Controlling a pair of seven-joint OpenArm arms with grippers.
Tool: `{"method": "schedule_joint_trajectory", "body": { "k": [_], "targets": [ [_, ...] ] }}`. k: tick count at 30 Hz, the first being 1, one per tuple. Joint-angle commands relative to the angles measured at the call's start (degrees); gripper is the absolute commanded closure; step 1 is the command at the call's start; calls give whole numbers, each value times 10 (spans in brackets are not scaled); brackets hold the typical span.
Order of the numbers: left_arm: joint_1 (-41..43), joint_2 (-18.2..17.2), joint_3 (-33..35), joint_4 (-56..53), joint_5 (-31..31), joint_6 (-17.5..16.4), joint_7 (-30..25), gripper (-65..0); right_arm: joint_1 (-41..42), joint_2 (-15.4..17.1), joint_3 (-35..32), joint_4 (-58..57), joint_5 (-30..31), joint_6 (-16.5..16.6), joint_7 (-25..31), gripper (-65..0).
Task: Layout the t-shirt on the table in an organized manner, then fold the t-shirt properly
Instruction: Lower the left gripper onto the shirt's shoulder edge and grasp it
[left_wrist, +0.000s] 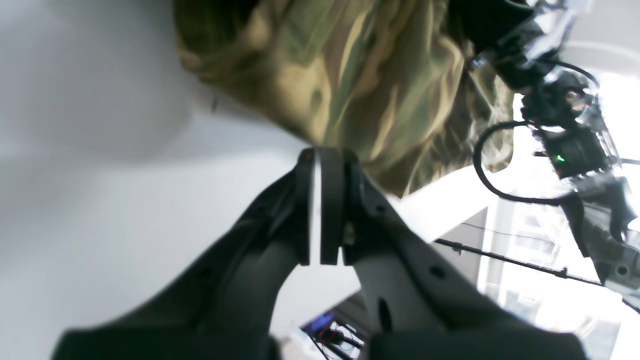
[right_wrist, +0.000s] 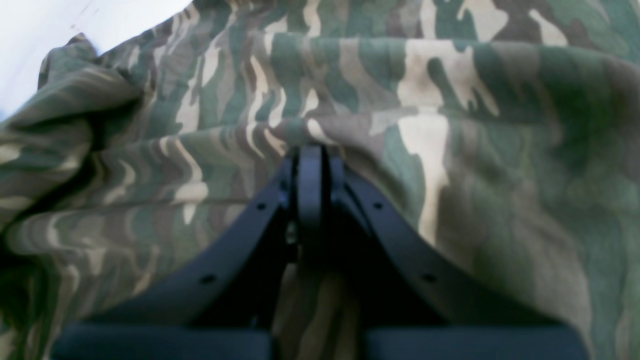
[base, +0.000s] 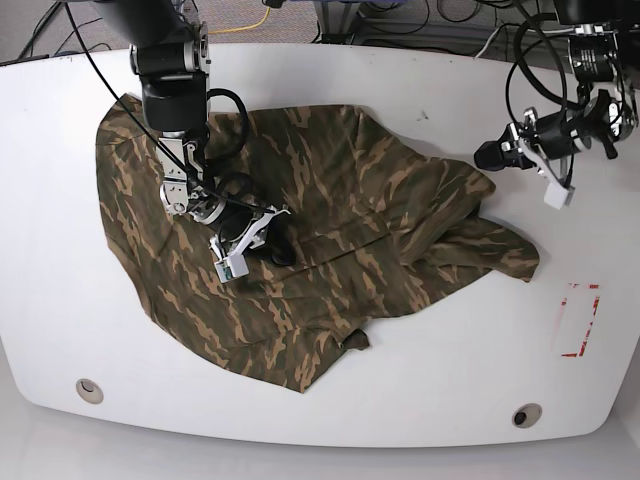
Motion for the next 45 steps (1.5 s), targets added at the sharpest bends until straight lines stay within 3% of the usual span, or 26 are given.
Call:
{"method": "schedule_joint_trajectory", "body": {
  "k": [1,15,22,26,31,36,45],
  "targets": [
    [20,-11,-20,10,-22,-1,-2,0,0,9,1,-5,-38,-41,-50,-27],
    [82,-27,-93,93,-52,-2,43,0,-4,9,1,-4,-38,-40,-50,-27],
    [13,-26,-68,87,-52,-2,43,0,-6,7,1,-4,-38,-40,-50,-27],
    [-19,-19,-55,43,-52,-2,40,-83,-6,7,1,-4,-38,-40,-50,-27],
    [-68,16,-56,-31,-51,-1,40,-260,-6,7,1,-4,-38,-40,-50,-27],
    [-83,35,-56,-73,-47,0,36,-382,-6,7,1,-4,-38,-40,-50,-27],
    [-109,64,-55,-129,-5,0,5,-428,-6,7,0,-4,-38,-40,-50,-27]
  ]
}}
